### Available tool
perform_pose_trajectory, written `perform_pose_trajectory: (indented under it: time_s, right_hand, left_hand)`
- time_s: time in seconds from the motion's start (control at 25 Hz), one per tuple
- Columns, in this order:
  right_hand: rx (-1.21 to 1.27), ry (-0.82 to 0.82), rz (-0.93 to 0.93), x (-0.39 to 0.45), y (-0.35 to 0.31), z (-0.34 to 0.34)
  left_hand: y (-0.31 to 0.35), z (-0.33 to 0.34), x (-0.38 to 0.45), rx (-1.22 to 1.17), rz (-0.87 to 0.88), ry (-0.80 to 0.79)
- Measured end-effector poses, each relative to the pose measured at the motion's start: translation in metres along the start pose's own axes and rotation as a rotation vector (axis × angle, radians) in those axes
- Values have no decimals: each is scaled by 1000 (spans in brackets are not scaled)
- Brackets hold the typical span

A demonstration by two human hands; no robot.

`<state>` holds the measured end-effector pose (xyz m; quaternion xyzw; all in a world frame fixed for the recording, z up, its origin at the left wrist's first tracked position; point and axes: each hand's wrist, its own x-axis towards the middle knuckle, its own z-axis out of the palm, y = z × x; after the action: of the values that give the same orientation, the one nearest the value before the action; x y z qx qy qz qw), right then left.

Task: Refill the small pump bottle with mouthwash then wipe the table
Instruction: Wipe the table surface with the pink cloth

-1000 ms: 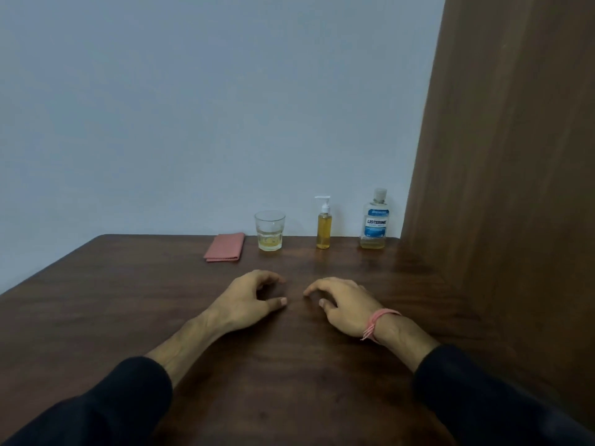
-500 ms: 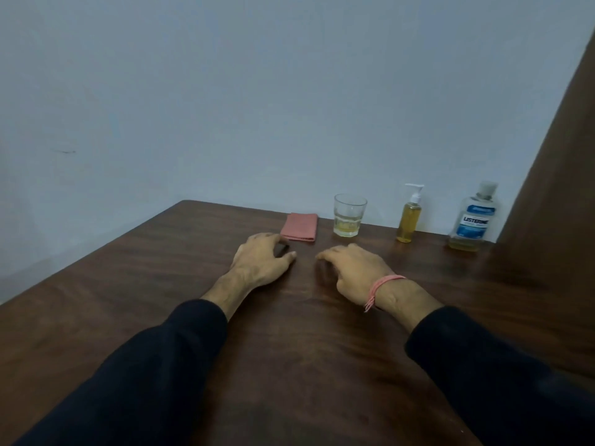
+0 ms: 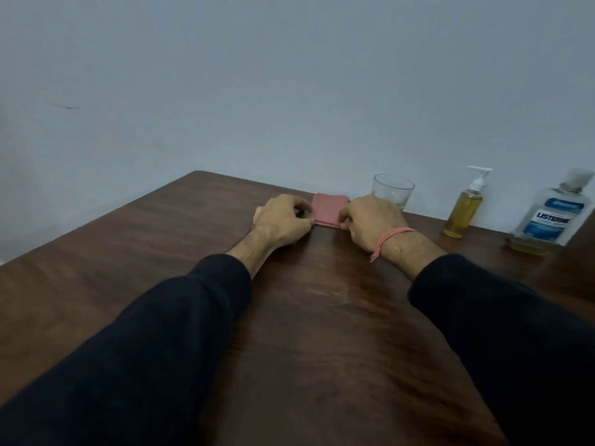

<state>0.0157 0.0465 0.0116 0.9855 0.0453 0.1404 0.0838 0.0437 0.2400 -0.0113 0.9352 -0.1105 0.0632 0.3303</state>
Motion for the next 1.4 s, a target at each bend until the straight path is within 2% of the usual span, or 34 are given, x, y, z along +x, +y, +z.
perform_pose_trajectory:
  time_s: [0.12,0.24,0.4,0.52,0.64,0.76,0.92,1.0,1.24,1.4]
  right_hand:
    - [38,37,12,11,-3,6]
    - [157,57,37,5,1,4]
    - [370,-65,34,-29,18,-8]
    - [520,-177,40,-73,43,-17]
    - [824,-207,106,-130,68,-26]
    - [1131,-90,171,-187,90,-37]
    - [1562,-80,144,-252,106,-38]
    - [1590,-60,84,-265,108,-40]
    - [1329,114,32,-267,113,-43]
    - [1320,265,47,-263,100,-32]
  left_hand:
    - [1,-2,1,-66,-16,-5]
    - [2,-2,-4,-122,39,-35]
    - [0,0,-22,-181,111,-90]
    - [13,11,-56,-133,264,-175]
    - [37,22,-94,-143,412,-184]
    - [69,35,-124,-404,396,-201]
    - [102,59,-152,-581,381,-329]
    - [112,62,-157,-640,378,-326]
    - [116,56,-163,-874,351,-250]
    - [116,58,-169,-1002,331,-306]
